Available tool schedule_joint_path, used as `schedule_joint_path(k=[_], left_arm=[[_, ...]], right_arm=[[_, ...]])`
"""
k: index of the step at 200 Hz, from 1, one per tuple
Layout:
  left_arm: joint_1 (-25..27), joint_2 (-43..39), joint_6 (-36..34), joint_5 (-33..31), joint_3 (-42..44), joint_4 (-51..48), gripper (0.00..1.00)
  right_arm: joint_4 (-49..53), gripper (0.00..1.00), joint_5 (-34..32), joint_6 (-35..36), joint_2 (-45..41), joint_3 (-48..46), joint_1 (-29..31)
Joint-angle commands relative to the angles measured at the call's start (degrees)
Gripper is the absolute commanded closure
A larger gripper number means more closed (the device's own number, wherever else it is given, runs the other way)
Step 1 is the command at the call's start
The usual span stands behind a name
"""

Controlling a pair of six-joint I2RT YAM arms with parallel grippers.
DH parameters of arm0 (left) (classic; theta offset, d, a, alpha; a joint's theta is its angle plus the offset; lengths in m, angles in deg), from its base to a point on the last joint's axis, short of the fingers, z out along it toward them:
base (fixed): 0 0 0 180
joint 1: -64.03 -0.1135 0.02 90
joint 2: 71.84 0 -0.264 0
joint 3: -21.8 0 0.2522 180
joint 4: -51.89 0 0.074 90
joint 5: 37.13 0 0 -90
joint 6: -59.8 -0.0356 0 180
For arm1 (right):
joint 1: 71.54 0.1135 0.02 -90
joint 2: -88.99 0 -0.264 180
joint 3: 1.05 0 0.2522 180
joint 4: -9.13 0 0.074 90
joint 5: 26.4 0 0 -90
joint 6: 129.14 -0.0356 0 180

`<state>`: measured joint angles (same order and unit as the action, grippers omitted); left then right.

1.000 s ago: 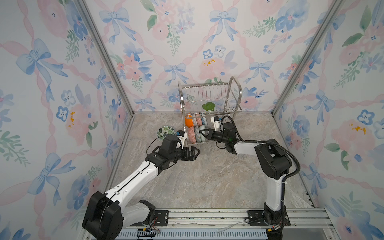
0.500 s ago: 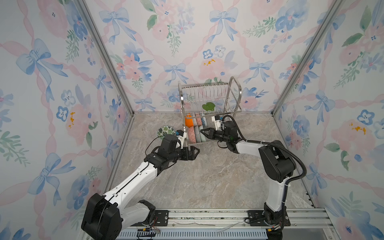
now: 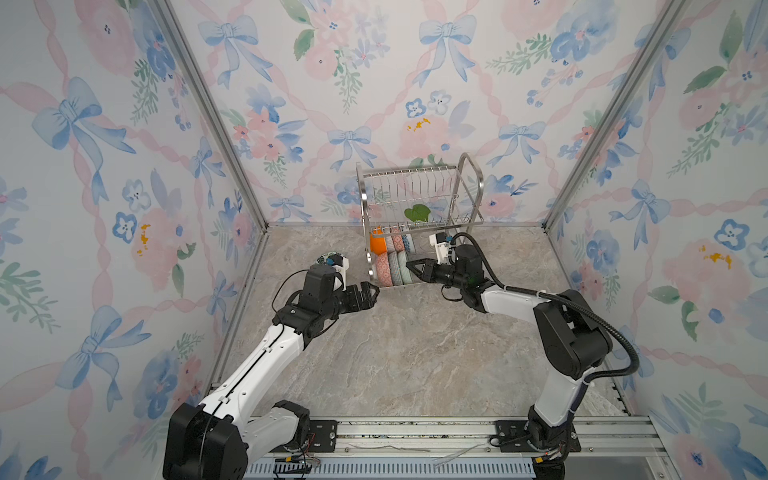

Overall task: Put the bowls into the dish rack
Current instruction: 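Push the pale green bowl deeper into the rack slot with right gripper, then open right gripper and draw it back while left gripper reaches the leaf-pattern bowl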

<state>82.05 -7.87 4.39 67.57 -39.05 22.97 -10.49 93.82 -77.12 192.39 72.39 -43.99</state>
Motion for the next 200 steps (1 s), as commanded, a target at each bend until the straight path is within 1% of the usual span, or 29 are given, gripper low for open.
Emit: schedule_joint_path(k=[1, 20, 24, 28, 37, 48, 64, 75, 88, 113, 125, 142, 147, 155, 159, 178, 195, 200], left_arm=[[-2.74, 1.2, 1.03, -5.84, -3.33, -6.13, 0.02], [-5.29, 3.45, 1.72, -9.1, -5.49, -8.11, 0.02], [-5.79, 3.88, 2.13, -9.45, -5.75, -8.23, 0.02], [-6.3, 4.26, 2.51, -9.84, -5.94, -8.1, 0.02], [-7.3, 4.96, 3.85, -11.04, -6.41, -8.05, 0.02], [-8.03, 5.63, 5.59, -13.87, -7.15, -7.96, 0.02], [-9.06, 6.7, 7.06, -17.15, -8.67, -8.03, 0.02], [-10.6, 7.83, 7.95, -17.12, -9.73, -8.04, 0.02], [-13.05, 9.69, 9.45, -14.99, -10.97, -8.05, 0.02], [-16.27, 14.23, 12.36, -14.55, -13.34, -7.11, 0.02], [-16.9, 16.22, 13.74, -15.86, -13.13, -5.05, 0.02], [-18.28, 20.08, 15.11, -14.68, -13.15, -2.34, 0.04], [-18.68, 21.22, 15.44, -14.21, -13.44, -1.96, 0.04], [-19.21, 23.29, 15.84, -13.64, -14.21, -1.61, 0.06], [-19.38, 24.17, 15.86, -13.27, -14.53, -1.42, 0.06], [-19.6, 28.47, 15.39, -13.48, -16.95, -0.92, 0.08], [-19.69, 32.03, 13.9, -13.46, -19.57, -0.8, 0.13], [-19.84, 33.05, 13.7, -13.14, -20.19, -0.84, 0.17]], right_arm=[[0.36, 0.7, -1.71, 1.78, -4.98, -3.04, 0.62], [2.0, 0.65, -2.54, 1.8, -7.67, -4.86, 1.07], [2.7, 0.65, -3.0, 3.79, -8.23, -5.2, 1.25], [3.36, 0.64, -3.3, 4.32, -8.29, -5.39, 1.35], [5.29, 0.64, -4.6, 5.92, -11.23, -6.11, 1.94], [8.03, 0.63, -6.68, 8.04, -13.54, -6.88, 2.86], [12.28, 0.59, -9.01, 11.23, -16.86, -7.26, 4.27], [15.43, 0.54, -11.01, 13.44, -19.01, -7.34, 5.41], [18.32, 0.48, -13.07, 15.87, -21.49, -7.55, 6.95], [23.91, 0.42, -18.48, 20.39, -24.47, -6.67, 10.87], [26.01, 0.36, -20.96, 22.02, -24.88, -5.88, 12.7], [30.1, 0.22, -24.6, 24.7, -24.95, -4.15, 15.5], [31.39, 0.15, -26.04, 25.64, -24.99, -3.61, 16.63], [32.96, 0.01, -28.0, 27.07, -25.07, -2.99, 18.15], [33.51, 0.03, -28.77, 27.7, -25.07, -2.83, 18.94], [36.18, 0.04, -32.54, 30.29, -24.95, -1.74, 22.21], [37.8, 0.04, -35.18, 31.69, -24.74, -0.91, 24.71], [38.09, 0.04, -35.64, 31.82, -24.66, -0.65, 25.25]])
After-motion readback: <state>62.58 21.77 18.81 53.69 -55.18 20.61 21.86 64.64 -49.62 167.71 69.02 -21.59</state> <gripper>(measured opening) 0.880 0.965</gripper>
